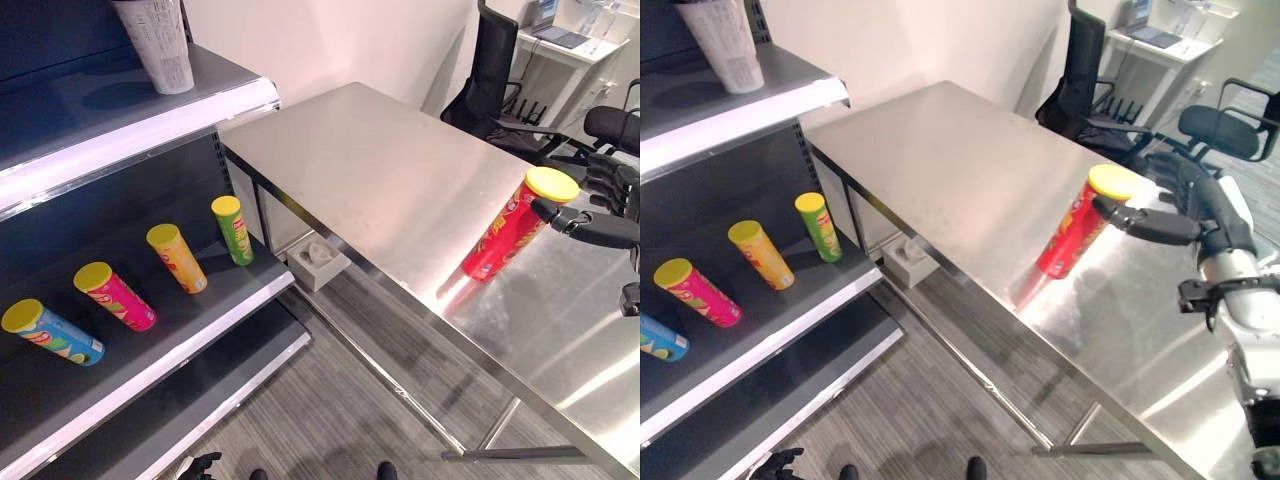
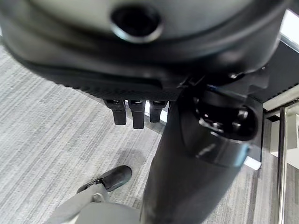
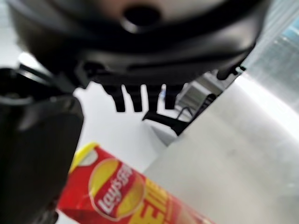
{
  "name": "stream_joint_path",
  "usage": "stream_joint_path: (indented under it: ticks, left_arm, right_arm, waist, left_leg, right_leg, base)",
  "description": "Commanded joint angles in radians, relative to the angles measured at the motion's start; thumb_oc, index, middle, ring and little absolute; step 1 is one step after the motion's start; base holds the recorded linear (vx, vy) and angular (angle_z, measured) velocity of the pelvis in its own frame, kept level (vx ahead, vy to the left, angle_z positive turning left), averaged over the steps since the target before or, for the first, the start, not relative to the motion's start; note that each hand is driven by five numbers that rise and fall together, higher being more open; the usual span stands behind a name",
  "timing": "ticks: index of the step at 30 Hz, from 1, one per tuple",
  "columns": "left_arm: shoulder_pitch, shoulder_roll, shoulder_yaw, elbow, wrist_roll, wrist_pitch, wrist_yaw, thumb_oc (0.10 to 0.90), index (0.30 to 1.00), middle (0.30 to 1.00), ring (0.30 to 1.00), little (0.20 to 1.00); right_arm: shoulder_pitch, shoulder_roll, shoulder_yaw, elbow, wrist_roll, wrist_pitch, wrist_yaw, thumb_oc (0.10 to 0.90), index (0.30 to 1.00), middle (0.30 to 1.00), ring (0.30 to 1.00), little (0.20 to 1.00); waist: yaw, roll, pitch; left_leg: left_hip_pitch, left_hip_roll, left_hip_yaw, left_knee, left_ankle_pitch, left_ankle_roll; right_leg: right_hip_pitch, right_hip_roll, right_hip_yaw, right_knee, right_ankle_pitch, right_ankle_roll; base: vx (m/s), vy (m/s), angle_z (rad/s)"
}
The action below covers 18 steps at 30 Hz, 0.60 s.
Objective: Put the goods on the table back onto the shelves and tidy them up.
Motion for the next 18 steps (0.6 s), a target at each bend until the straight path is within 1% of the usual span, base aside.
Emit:
stream_joint_path:
  ticks: [1,9,18]
  left_arm:
    - [-0.027,0.047,-0.035,0.02,0.025,-0.013,0.007,0.8,0.9,0.9,0.9,0.9]
    - [-0.02,0.045,-0.039,0.015,0.028,-0.013,0.009,0.8,0.9,0.9,0.9,0.9]
    - [-0.018,0.043,-0.041,0.01,0.023,-0.013,0.008,0.8,0.9,0.9,0.9,0.9]
  right_arm:
    - [-0.151,-0.032,-0.039,-0.011,-0.014,-0.077,-0.055,0.8,0.9,0.9,0.9,0.9]
    - [-0.171,-0.029,-0.002,0.011,-0.027,-0.07,-0.046,0.8,0.9,0.9,0.9,0.9]
    - [-0.168,-0.034,0.019,0.026,-0.043,-0.06,-0.038,0.8,0.9,0.9,0.9,0.9]
  waist:
    - [0.023,-0.041,-0.032]
    - [0.035,-0.044,-0.028]
    - [0.038,-0.051,-0.021]
  left_leg:
    - [0.0,-0.022,0.052,0.003,-0.066,0.03]
    - [-0.003,-0.025,0.043,0.003,-0.066,0.031]
    - [-0.005,-0.024,0.044,0.003,-0.066,0.031]
  right_leg:
    - [0.002,0.028,-0.012,0.015,-0.069,0.009]
    - [0.007,0.022,-0.027,0.015,-0.069,0.01]
    - [0.003,0.022,-0.028,0.015,-0.067,0.011]
  base:
    - [0.02,-0.004,0.05]
    - [0.0,0.001,0.02]
    - [0.0,0.0,0.0]
